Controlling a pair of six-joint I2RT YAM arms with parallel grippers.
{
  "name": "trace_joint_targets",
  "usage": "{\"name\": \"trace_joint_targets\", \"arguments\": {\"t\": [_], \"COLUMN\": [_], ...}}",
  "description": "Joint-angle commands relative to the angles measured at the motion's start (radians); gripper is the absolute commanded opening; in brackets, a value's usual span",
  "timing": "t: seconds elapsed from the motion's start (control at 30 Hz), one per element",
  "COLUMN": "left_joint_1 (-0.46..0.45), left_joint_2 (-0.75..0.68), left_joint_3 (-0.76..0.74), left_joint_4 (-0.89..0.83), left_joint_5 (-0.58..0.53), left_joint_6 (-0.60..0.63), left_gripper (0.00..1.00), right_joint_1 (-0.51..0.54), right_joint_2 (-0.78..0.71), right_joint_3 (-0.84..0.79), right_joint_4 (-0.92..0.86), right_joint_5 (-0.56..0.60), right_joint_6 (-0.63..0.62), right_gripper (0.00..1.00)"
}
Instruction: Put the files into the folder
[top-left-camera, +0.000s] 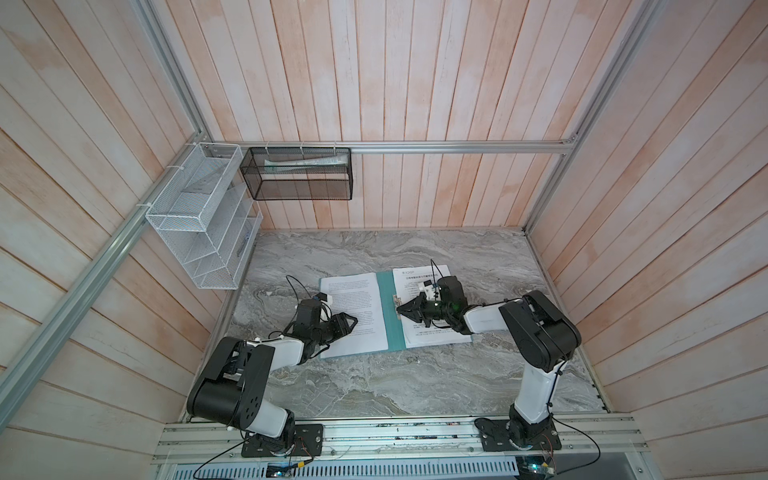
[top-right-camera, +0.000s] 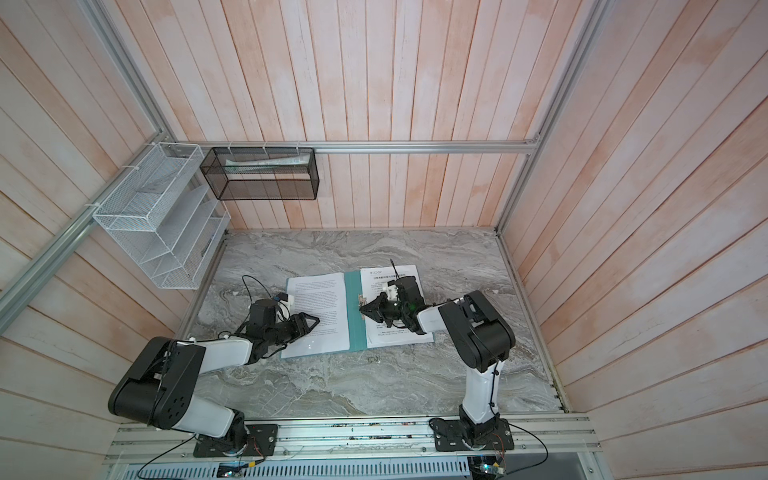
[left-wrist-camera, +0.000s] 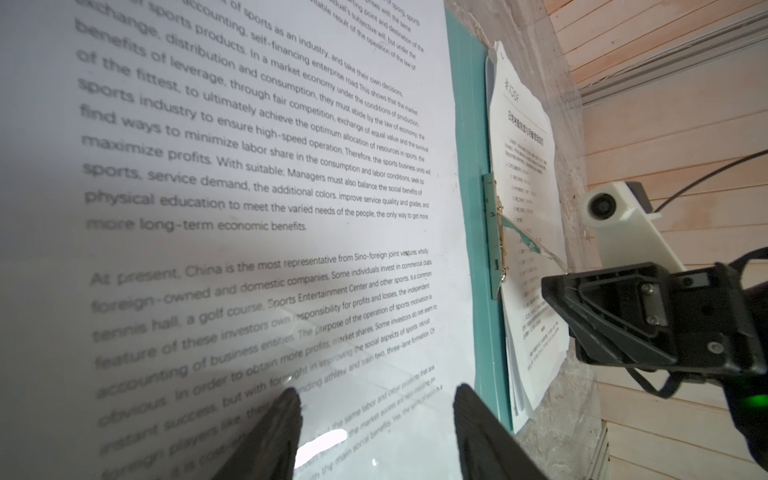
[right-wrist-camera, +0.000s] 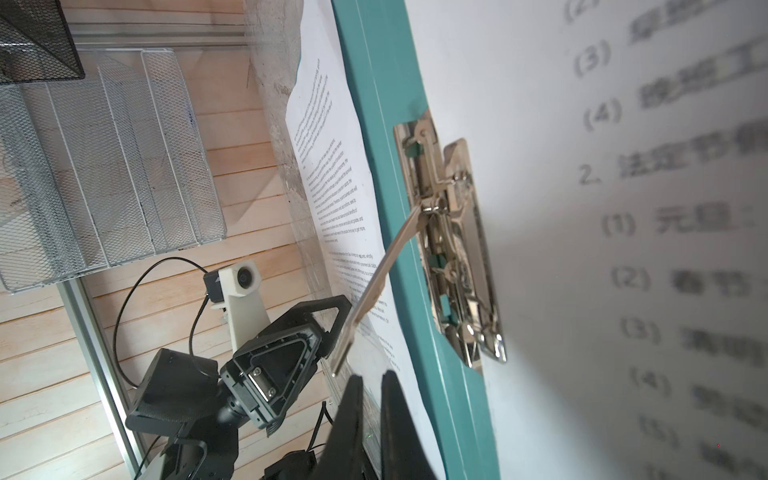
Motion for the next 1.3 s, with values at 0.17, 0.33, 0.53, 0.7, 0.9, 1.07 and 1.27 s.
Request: {"name": "trace_joint_targets", "arguments": {"t": [0.17,0.33,0.53,0.7,0.9,1.07,1.27], "left_joint_1": [-0.003,-0.003,-0.003,-0.003,-0.003,-0.002,-0.002], "left_joint_2": [0.016,0.020,0.027,0.036,0.041,0.054,0.080], "left_joint_3": [-0.004,-0.007,-0.007,-0.004,0.000,0.002,0.010], "left_joint_4": [-0.019,-0.015,-0.010,-0.006,-0.005,-0.002,-0.001], "left_joint_5": [-0.005,-0.005,-0.005,-0.005,-0.003,-0.003,-0.005], "left_joint_6": [0.020,0.022,0.022,0.022,0.024,0.025,0.030], "left_gripper": [0.61,0.61,0.61,0.61,0.61,0.61,0.61], "right_joint_1": [-0.004,-0.006,-0.010,-0.012,-0.012,-0.013,-0.015], "right_joint_2": [-0.044,-0.021,0.014,0.030,0.048,0.062,0.069], "right_joint_3": [-0.001,0.029,0.047,0.069,0.075,0.079,0.072], "right_joint_4": [0.015,0.001,0.006,-0.017,-0.017,-0.015,-0.027], "right_joint_5": [-0.005,-0.016,-0.017,-0.019,-0.027,-0.034,-0.037], "right_joint_6": [-0.023,-0.026,-0.016,-0.024,-0.020,-0.019,-0.031], "right_gripper": [0.19,0.19,0.18,0.18,0.13,0.10,0.07]}}
